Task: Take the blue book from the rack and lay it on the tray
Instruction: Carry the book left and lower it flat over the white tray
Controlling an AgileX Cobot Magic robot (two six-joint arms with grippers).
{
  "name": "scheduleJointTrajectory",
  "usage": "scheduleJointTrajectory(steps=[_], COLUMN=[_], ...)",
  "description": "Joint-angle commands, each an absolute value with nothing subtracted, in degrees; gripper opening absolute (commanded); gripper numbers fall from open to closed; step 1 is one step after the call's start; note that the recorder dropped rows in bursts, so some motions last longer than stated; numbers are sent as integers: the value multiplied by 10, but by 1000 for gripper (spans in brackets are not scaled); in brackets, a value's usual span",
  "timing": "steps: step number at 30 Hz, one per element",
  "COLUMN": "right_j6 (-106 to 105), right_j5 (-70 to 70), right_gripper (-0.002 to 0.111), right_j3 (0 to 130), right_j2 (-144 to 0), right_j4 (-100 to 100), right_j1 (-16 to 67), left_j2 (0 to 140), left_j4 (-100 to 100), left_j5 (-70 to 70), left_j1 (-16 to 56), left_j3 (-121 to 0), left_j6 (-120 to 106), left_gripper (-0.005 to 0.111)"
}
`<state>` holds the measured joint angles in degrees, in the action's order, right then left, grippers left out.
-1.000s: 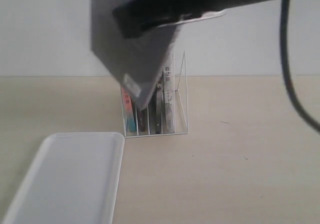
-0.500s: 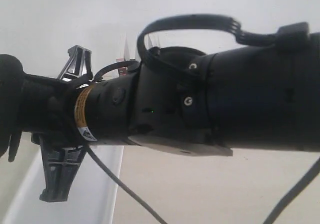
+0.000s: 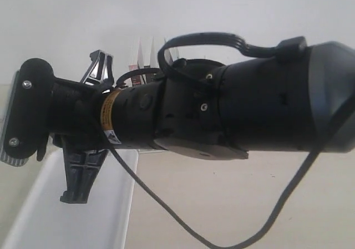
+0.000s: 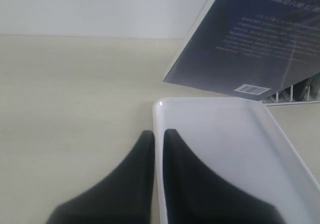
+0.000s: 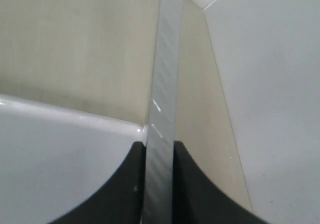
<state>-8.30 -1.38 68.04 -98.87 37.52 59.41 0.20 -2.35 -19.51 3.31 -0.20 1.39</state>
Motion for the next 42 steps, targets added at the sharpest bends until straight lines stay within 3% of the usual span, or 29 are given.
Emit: scheduleJointTrajectory(steps=[1,42], right_j6=[-111,-177], right_j5=[-43,-63], right_gripper=[0,0], right_j3=[687,687], right_j2=[-995,-1068], right_j4=[382,377], right_j1=[589,554], left_j2=[0,0], left_j4=[-23,-23], left_j5=[-193,-193], left_j1=[31,31], left_j3=[0,0], left_j6=[19,19], left_gripper=[6,6])
